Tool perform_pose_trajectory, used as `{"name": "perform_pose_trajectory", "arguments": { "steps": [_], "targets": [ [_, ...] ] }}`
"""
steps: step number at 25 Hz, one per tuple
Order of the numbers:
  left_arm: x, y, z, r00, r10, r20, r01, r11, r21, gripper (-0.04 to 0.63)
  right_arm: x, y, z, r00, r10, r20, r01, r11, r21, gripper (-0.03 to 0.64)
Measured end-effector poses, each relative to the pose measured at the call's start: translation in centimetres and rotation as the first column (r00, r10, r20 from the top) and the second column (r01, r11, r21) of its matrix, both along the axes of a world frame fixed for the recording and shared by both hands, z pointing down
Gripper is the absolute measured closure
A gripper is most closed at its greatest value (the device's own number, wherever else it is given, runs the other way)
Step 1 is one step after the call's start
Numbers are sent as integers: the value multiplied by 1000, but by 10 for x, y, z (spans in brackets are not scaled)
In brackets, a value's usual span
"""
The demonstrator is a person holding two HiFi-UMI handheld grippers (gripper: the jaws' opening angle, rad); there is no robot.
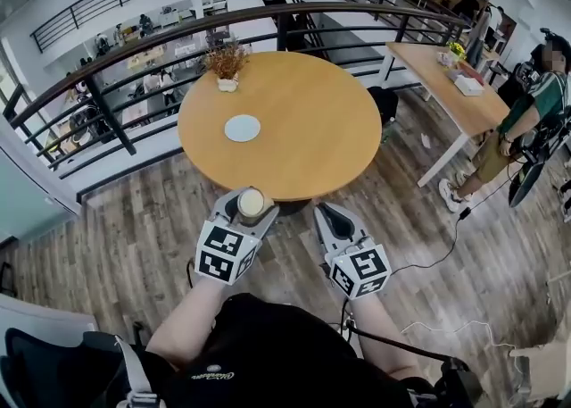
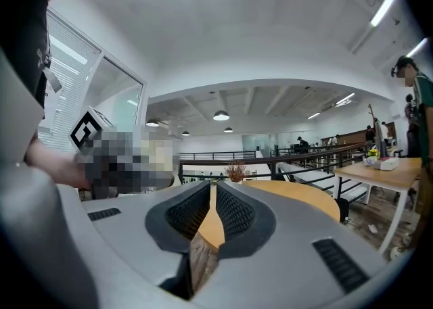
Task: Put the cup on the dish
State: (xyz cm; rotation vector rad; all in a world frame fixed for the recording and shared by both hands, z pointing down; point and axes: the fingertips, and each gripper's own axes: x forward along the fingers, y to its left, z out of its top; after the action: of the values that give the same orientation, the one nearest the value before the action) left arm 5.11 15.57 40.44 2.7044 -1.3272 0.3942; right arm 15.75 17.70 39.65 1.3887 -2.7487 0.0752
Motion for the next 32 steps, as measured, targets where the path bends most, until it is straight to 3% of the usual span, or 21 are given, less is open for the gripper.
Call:
{"name": "perform_pose_trajectory", "arguments": {
  "steps": [8,17,32],
  "targets": [
    [20,13,-4,1000,-3,-2,3,1000,17,336,13,11,1,1000,-21,6,21,1000,7,588],
    [14,7,0,1000,-24,-5,24,1000,7,336,4,6,2,999,-50,2,50,999,10,588],
    [12,-62,11,1000,-10,-19,10,1000,-11,336,1,-64,11,999,-42,-15,42,999,-2,588]
  ]
}}
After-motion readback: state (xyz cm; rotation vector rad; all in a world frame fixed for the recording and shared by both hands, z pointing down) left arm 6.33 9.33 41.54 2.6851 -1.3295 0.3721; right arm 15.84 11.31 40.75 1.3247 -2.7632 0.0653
